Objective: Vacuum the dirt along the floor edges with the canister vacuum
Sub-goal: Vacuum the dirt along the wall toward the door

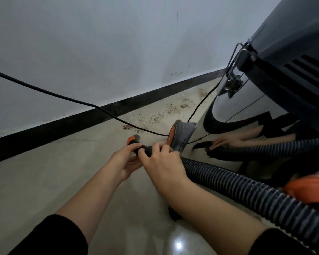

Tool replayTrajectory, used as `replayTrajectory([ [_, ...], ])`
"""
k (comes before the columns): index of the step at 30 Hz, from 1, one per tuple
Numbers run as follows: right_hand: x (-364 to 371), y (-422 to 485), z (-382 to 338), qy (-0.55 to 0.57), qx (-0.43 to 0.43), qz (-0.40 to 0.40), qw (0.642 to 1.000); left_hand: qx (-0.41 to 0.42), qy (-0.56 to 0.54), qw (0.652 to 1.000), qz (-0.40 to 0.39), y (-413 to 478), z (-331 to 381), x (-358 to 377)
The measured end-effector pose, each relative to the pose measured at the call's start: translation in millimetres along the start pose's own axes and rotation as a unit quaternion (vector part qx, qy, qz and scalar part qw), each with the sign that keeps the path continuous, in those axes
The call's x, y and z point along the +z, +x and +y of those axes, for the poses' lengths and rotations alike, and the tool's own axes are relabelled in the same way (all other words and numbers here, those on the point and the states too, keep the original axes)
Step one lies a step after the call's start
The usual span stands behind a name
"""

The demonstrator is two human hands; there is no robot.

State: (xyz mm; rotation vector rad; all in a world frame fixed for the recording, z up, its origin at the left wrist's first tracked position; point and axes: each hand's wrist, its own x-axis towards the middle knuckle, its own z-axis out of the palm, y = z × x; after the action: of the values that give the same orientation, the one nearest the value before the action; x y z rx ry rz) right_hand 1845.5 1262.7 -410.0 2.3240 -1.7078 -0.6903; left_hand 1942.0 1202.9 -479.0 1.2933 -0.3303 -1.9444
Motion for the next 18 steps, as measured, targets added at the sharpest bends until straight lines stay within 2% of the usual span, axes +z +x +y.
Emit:
replayTrajectory([
  [5,-47,-31,-1,0.038,-0.074,-0.008,0.997,-0.021,-0.036,0.997,0.057,-62,12,-7],
  [10,-127,-78,13,0.079,-0.116,-0.008,0.99,-0.045,-0.051,0.992,0.103,-154,49,0],
  [14,-188,-110,30,0.088,-0.099,0.019,0.991,-0.024,-0.046,0.992,0.113,-221,93,21],
  [18,-254,-134,62,0.146,-0.051,0.023,0.988,0.016,-0.021,0.992,0.127,-278,151,60],
])
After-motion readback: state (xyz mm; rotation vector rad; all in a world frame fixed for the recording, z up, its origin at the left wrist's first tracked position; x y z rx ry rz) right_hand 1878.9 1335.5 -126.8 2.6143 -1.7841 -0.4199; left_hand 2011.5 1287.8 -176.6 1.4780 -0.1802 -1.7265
